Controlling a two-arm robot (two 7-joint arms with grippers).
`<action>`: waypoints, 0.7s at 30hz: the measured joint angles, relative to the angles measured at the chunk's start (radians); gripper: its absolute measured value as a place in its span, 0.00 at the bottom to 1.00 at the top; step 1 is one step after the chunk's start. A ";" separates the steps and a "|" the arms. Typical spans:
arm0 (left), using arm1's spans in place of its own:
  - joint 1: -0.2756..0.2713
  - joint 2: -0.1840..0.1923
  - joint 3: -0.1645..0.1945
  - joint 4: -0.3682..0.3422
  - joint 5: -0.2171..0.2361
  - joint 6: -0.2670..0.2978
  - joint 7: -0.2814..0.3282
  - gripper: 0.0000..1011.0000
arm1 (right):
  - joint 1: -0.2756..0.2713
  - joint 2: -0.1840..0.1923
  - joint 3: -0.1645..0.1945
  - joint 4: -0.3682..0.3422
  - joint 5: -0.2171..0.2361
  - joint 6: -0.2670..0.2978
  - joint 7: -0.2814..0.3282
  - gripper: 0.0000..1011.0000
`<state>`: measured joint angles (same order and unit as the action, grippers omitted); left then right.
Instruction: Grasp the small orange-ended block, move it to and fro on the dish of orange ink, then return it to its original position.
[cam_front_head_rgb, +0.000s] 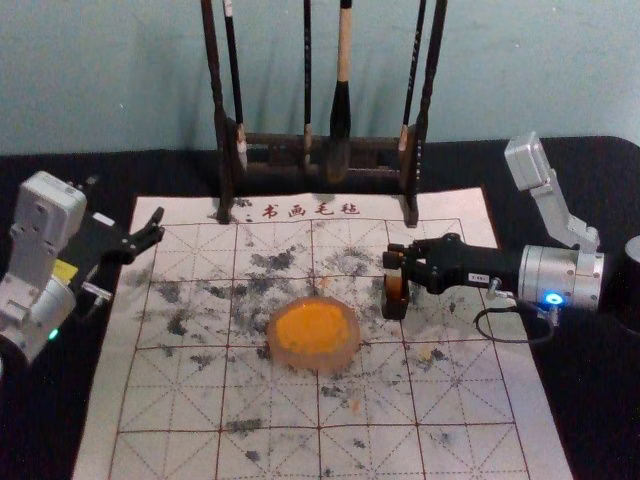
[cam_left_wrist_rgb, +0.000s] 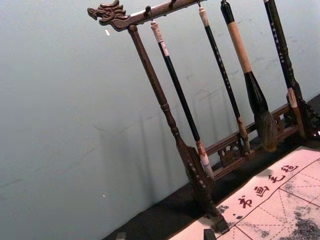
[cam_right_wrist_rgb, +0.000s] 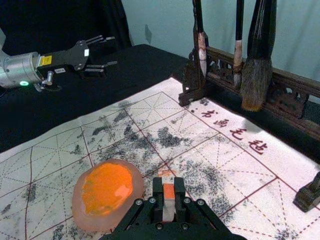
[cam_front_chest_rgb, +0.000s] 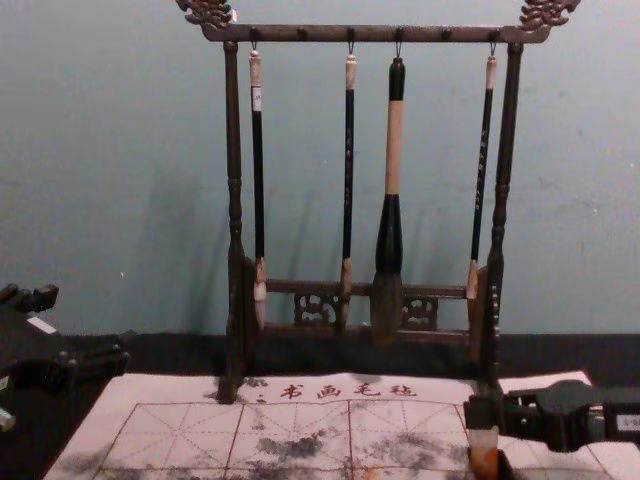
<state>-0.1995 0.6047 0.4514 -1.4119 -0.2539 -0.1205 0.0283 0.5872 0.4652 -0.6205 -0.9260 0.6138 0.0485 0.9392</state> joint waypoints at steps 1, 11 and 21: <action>0.000 0.000 0.000 0.000 0.000 0.000 0.000 0.99 | 0.000 0.000 0.000 0.000 0.000 0.000 0.000 0.13; 0.000 0.000 0.000 0.000 0.000 0.000 0.000 0.99 | 0.000 0.000 0.000 0.000 0.000 0.000 0.000 0.13; 0.000 0.000 0.000 0.000 0.000 0.000 0.000 0.99 | -0.050 0.032 0.020 -0.114 0.015 0.017 -0.049 0.13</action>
<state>-0.1995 0.6047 0.4514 -1.4120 -0.2539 -0.1206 0.0283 0.5368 0.4974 -0.6006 -1.0395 0.6287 0.0650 0.8901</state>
